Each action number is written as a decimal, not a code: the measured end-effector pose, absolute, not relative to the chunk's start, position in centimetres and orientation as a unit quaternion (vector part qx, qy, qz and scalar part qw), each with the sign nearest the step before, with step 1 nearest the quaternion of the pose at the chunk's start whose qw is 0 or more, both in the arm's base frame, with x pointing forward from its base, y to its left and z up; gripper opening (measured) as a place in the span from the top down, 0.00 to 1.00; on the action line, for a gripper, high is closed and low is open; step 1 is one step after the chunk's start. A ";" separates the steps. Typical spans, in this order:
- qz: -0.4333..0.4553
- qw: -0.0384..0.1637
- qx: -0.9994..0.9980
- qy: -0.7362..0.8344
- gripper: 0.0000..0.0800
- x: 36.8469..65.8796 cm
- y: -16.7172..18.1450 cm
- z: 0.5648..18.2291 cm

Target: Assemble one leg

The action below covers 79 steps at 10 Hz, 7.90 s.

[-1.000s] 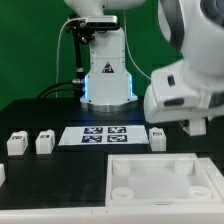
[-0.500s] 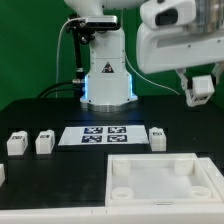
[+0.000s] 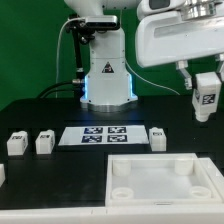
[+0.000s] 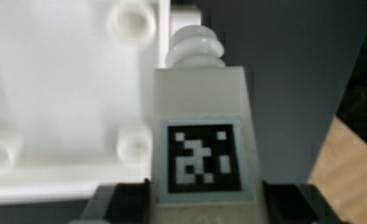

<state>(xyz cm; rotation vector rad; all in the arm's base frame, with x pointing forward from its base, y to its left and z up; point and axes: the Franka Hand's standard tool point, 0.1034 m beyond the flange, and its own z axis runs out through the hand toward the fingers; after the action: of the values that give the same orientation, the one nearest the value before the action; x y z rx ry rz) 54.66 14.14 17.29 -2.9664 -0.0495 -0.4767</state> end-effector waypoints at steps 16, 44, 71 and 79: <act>-0.298 0.058 -0.951 -0.053 0.64 58.3 14.1 10.8; -0.294 0.039 -0.954 -0.047 0.64 60.5 10.4 8.0; 0.055 0.094 -0.993 -0.036 0.49 63.0 10.1 9.1; 0.054 0.078 -0.940 0.329 0.64 63.5 10.2 9.0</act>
Offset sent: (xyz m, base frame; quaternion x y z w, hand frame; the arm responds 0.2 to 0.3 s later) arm 0.0332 -0.0303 0.0194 -0.0453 0.3137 -0.0409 0.9476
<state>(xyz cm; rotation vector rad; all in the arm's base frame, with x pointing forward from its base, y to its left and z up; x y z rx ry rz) 63.49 10.19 8.96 -2.8132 0.9847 0.1614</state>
